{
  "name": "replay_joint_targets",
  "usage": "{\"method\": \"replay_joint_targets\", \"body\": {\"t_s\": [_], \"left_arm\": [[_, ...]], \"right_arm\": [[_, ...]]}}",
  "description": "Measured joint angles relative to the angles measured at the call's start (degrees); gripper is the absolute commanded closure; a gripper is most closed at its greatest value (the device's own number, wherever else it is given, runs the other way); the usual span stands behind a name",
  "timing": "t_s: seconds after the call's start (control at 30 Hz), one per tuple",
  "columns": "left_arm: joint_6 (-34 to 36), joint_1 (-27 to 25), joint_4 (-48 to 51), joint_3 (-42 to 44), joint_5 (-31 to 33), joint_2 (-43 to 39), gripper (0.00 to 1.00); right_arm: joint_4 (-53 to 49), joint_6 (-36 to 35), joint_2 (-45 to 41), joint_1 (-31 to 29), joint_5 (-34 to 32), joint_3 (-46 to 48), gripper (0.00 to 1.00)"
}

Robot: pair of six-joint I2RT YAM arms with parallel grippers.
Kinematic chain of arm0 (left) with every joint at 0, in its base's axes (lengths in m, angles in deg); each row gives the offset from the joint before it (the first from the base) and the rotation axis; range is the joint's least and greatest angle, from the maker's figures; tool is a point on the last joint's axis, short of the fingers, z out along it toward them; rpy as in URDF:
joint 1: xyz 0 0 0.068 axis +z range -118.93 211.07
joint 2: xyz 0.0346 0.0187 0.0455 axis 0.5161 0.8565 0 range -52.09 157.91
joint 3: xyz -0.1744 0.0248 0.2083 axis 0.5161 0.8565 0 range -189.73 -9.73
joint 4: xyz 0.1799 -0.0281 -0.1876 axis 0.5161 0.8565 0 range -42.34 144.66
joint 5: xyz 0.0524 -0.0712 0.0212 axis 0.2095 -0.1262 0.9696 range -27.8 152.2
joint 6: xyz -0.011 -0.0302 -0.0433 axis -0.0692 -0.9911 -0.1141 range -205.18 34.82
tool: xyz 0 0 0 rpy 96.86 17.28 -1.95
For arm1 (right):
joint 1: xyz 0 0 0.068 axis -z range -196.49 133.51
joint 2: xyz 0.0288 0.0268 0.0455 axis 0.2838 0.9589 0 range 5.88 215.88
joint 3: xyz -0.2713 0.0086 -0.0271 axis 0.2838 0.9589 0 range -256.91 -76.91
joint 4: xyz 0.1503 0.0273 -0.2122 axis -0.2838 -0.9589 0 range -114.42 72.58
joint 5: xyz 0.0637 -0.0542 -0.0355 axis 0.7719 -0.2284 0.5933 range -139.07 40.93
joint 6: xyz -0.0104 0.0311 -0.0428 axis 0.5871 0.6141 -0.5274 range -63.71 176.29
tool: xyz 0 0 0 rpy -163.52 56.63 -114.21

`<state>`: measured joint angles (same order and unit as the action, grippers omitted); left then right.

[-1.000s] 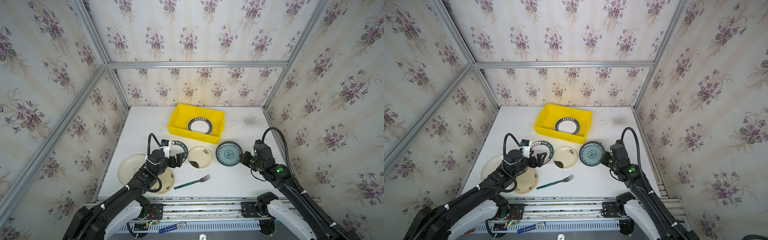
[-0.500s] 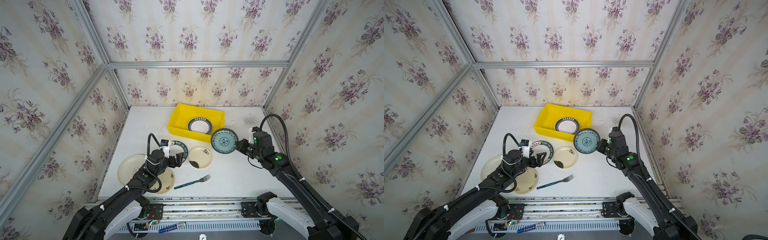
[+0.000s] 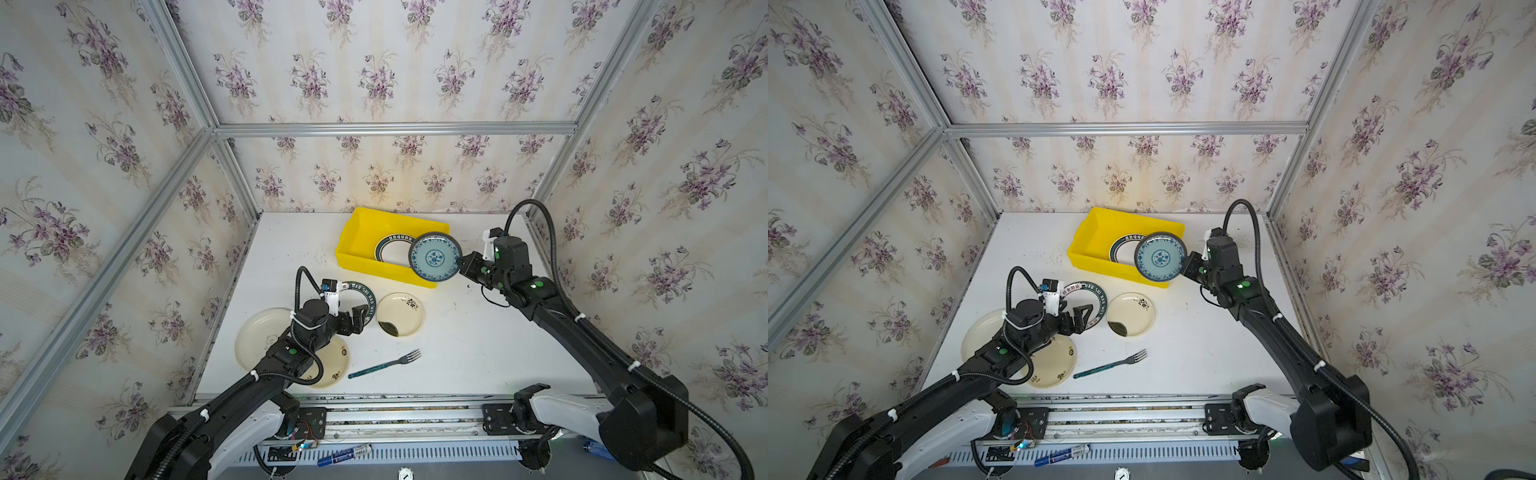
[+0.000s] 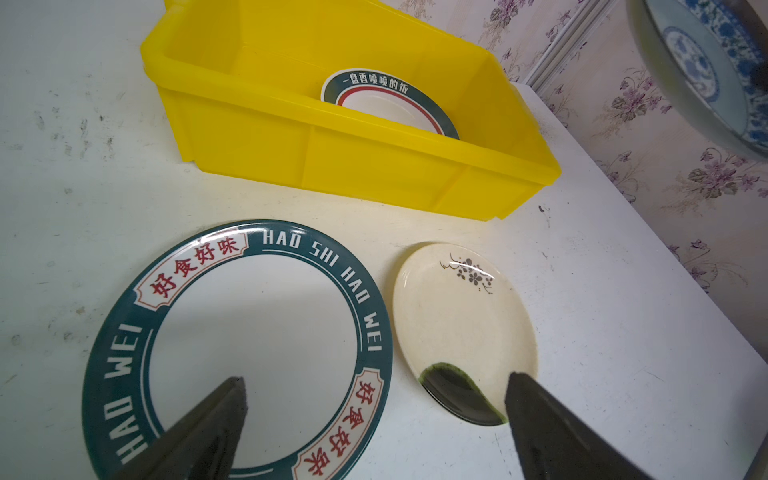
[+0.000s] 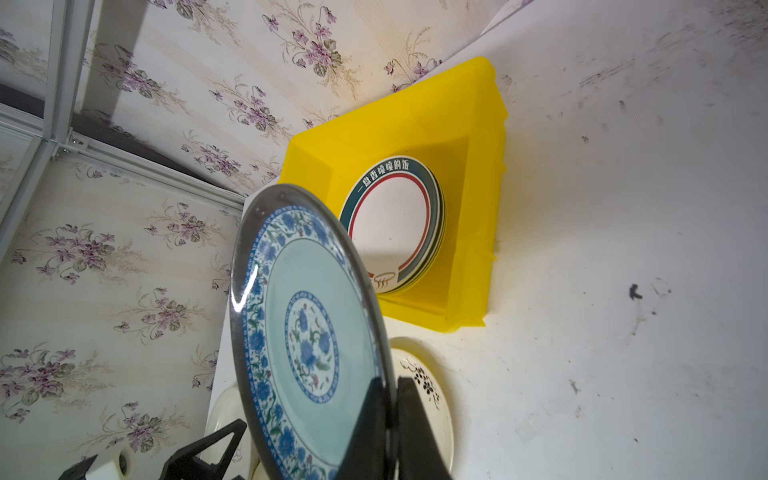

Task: Place the plates into the plastic bin on the countertop
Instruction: 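Carry the blue-floral plate over the yellow bin with the right gripper, then lower the blue-floral plate onto the stack and open the right gripper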

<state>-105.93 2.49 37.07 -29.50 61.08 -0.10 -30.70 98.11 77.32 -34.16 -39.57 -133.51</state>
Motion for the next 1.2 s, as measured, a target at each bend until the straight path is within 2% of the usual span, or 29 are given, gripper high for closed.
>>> {"method": "replay_joint_targets", "body": {"t_s": [0.43,0.63,0.93,1.0,1.03,1.07,1.13,1.17,1.2], "left_arm": [[-0.66,0.0,2.03,0.0,1.14,-2.62,0.0],[-1.4,0.0,2.47,0.46,2.05,-4.76,0.0],[-2.29,0.0,2.49,0.92,2.75,-5.35,0.0],[-2.32,0.0,2.49,0.92,2.75,-5.07,0.0],[-2.32,0.0,2.49,0.92,2.75,-5.03,0.0],[-2.34,0.0,2.49,0.92,2.75,-5.03,0.0],[-2.47,0.0,2.49,0.92,2.75,-5.03,0.0],[-2.51,0.0,2.49,0.92,2.75,-5.09,0.0],[-2.54,0.0,2.49,0.92,2.75,-5.2,0.0]], "right_arm": [[6.4,-2.27,30.64,-0.5,1.64,-21.03,1.0],[6.08,-3.5,38.95,-2.78,0.04,-27.82,1.0],[0.09,-5.88,48.48,-3.04,-4.22,-34.6,1.0],[-0.61,-5.9,50.14,-3.06,-3.67,-35.63,0.9],[-1.01,-6.1,50.84,-3.06,-3.39,-36.41,0.76],[-0.98,-6.08,51.25,-3.04,-2.67,-37.11,0.57],[-1.22,-6.29,51.74,-3.04,-2.23,-37.83,0.36],[-1.4,-6.38,51.69,-3.06,-2.27,-37.83,0.21],[-1.51,-6.49,51.49,-3.06,-2.25,-37.79,0.11]]}}
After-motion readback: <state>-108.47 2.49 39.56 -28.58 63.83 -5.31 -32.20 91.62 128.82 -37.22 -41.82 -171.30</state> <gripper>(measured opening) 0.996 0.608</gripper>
